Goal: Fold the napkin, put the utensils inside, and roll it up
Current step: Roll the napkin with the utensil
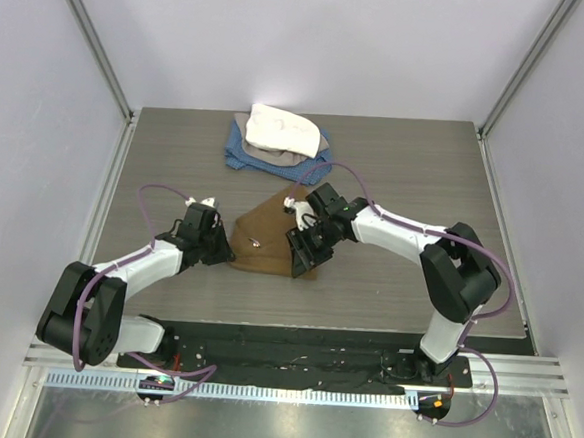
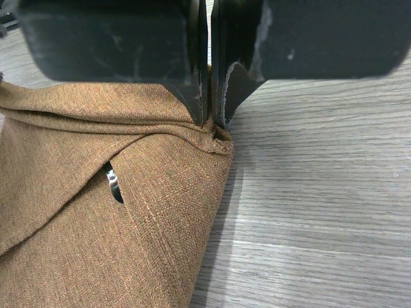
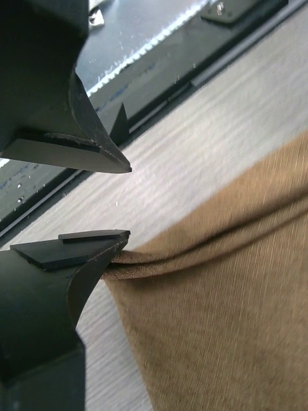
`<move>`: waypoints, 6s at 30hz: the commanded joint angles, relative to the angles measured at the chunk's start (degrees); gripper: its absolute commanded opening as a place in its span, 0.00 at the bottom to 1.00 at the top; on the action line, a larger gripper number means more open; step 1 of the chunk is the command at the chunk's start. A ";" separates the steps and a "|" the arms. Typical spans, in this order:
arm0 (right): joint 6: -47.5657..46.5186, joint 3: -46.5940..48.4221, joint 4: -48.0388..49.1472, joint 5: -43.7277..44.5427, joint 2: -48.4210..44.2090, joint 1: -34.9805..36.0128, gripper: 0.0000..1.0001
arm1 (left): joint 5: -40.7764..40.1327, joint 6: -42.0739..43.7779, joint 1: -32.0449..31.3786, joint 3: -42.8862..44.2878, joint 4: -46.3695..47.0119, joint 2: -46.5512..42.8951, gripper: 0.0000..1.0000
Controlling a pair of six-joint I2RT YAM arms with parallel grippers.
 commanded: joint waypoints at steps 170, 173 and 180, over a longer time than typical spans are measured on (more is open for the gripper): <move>-23.93 3.63 30.86 46.98 17.61 31.32 0.12 | 5.05 -1.72 7.21 2.63 -4.91 -3.26 0.19; -22.70 6.97 25.67 43.11 18.49 30.88 0.04 | 3.91 -1.72 7.29 2.64 -5.53 -4.22 0.29; -18.66 9.97 18.72 34.49 17.27 27.72 0.01 | -5.83 -1.81 7.38 0.26 -7.55 -14.66 0.62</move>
